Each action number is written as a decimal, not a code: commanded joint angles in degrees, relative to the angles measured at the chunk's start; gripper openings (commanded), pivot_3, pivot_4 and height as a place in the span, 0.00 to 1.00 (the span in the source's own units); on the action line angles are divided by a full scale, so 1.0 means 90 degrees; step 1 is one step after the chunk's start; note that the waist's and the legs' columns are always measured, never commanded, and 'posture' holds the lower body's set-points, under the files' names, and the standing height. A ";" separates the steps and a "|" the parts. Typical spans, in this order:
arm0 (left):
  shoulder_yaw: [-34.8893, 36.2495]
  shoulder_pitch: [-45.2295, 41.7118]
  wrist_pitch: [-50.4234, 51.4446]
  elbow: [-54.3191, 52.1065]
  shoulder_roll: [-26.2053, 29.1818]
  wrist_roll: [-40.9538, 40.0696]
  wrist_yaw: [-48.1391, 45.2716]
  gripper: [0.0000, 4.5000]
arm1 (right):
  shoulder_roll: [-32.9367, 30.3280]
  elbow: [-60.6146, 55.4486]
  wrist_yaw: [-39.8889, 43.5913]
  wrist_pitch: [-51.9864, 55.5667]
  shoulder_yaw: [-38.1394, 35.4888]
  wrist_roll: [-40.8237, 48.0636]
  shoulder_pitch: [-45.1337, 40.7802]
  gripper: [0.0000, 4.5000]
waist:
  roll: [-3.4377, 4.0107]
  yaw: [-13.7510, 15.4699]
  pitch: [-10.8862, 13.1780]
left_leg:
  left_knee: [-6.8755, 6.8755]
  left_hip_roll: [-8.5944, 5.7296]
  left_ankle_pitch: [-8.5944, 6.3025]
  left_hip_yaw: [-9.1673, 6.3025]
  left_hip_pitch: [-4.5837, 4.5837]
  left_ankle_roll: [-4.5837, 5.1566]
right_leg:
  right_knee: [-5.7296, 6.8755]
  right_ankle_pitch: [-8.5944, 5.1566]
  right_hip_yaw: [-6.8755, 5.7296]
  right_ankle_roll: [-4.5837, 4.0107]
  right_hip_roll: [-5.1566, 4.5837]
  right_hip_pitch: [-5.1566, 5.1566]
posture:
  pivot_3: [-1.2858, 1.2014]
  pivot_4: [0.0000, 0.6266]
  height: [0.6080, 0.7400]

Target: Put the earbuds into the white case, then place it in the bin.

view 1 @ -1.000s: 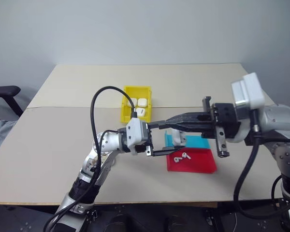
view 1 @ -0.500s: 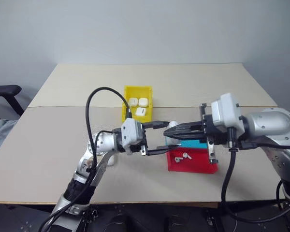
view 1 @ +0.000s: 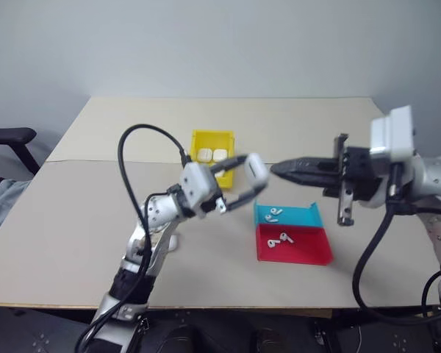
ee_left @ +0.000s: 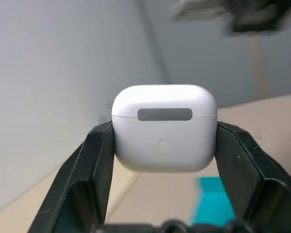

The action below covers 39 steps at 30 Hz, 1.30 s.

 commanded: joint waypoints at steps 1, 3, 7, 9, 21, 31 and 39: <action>0.0051 -0.0866 0.1119 0.0368 -0.0002 0.0874 0.1085 0.62 | 0.0077 -0.0114 -0.0353 0.0036 -0.0262 -0.0030 0.0371 0.01 | 0.0000 0.0006 0.0000 | -0.0002 -0.0001 0.0000 0.0000 -0.0002 0.0000 | 0.0000 0.0000 0.0000 0.0001 0.0000 -0.0001 | 0.52 0.24 1.00; 0.0113 -0.1155 0.1127 0.0832 -0.0070 0.1176 0.1639 0.62 | 0.0115 -0.0210 -0.0486 0.0024 -0.0217 -0.0113 0.0631 0.01 | 0.0001 -0.0002 -0.0001 | -0.0006 -0.0001 -0.0001 0.0002 -0.0006 0.0001 | -0.0005 -0.0001 0.0003 0.0002 -0.0002 -0.0008 | 0.52 0.24 1.00; 0.0006 -0.1699 0.1976 0.1706 -0.0067 0.1664 0.2131 0.62 | 0.0150 -0.0315 -0.0665 0.0025 -0.0112 -0.0233 0.0933 0.01 | -0.0001 -0.0046 0.0000 | -0.0006 -0.0001 0.0000 0.0011 -0.0011 0.0000 | 0.0000 -0.0002 0.0009 0.0003 -0.0002 -0.0023 | 0.52 0.24 1.00; 0.0001 -0.2020 0.2269 0.2397 -0.0179 0.1840 0.2529 0.62 | 0.0160 -0.0320 -0.0814 0.0135 -0.0062 -0.0260 0.1039 0.01 | -0.0003 -0.0041 0.0002 | -0.0005 0.0000 0.0004 0.0008 -0.0012 -0.0005 | 0.0002 -0.0002 0.0001 0.0003 -0.0001 -0.0021 | 0.52 0.24 1.00; -0.0095 -0.2508 0.1984 0.4052 -0.0438 0.2033 0.3095 0.90 | 0.0068 -0.0354 -0.0907 0.0182 -0.0096 -0.0424 0.1335 0.00 | -0.0005 -0.0053 0.0003 | -0.0004 -0.0002 0.0004 0.0008 -0.0020 -0.0004 | -0.0002 -0.0002 -0.0001 0.0004 -0.0002 -0.0024 | 0.52 0.24 1.00; 0.0995 -0.1436 0.3205 0.0891 -0.0348 -0.0239 0.1166 0.99 | -0.0274 -0.0127 -0.0419 -0.0248 -0.0244 -0.0972 0.1678 0.00 | -0.0004 -0.0099 0.0002 | -0.0004 0.0000 0.0007 0.0007 -0.0023 -0.0010 | -0.0001 -0.0002 0.0004 0.0004 -0.0002 -0.0026 | 0.52 0.24 1.00; 0.1718 0.0694 0.2934 -0.1428 0.1649 -0.2323 -0.1883 0.99 | -0.1095 0.0974 0.1198 -0.1723 -0.1004 -0.1785 0.2853 0.00 | 0.0000 -0.0124 0.0000 | -0.0009 0.0003 0.0012 0.0014 0.0024 -0.0019 | 0.0010 -0.0003 0.0015 0.0003 -0.0001 0.0005 | 0.52 0.24 1.00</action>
